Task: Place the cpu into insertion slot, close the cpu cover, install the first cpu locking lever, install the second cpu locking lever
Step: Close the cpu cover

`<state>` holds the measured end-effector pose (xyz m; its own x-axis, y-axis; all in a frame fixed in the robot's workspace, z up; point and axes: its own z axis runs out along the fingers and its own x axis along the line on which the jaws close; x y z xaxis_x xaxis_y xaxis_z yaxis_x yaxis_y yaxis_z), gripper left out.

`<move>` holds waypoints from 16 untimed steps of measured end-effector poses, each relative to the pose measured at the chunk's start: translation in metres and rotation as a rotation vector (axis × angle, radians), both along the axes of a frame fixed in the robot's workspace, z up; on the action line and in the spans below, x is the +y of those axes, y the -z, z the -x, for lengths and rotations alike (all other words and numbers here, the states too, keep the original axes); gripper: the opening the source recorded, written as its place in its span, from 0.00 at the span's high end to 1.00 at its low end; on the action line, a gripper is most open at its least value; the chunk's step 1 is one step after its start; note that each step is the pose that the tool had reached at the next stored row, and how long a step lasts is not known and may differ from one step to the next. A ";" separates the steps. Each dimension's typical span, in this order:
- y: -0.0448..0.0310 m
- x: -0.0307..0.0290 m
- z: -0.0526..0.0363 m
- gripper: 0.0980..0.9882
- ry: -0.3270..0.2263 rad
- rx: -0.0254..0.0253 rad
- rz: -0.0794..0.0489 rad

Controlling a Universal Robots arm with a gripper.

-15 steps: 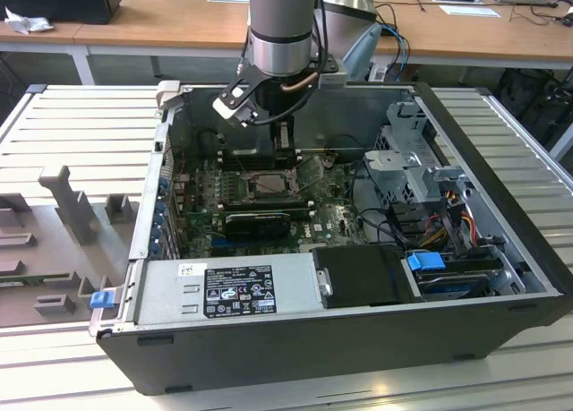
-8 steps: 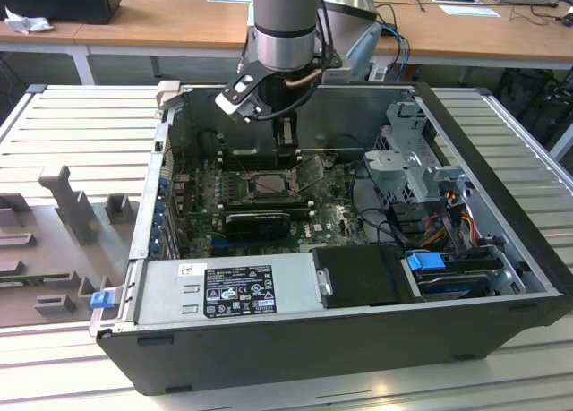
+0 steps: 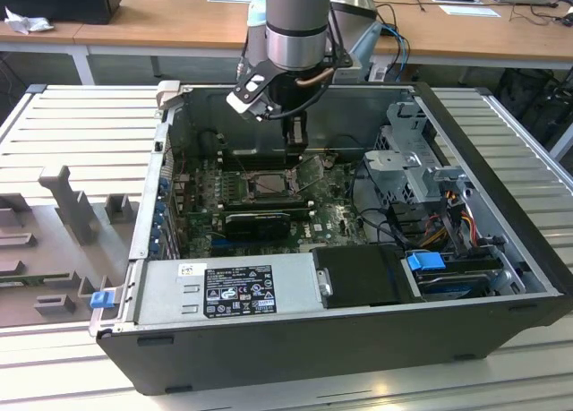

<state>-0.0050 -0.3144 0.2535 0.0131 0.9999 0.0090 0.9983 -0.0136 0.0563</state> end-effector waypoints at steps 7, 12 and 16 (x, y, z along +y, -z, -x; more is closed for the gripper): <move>0.0000 0.0000 -0.0112 0.99 0.000 0.0002 0.000; 0.0001 0.0001 -0.0220 0.99 0.000 0.0002 0.000; 0.0000 0.0000 -0.0291 0.99 0.000 0.0001 0.000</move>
<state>0.0241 -0.3144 0.2535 0.0132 0.9999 0.0090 0.9983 -0.0137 0.0561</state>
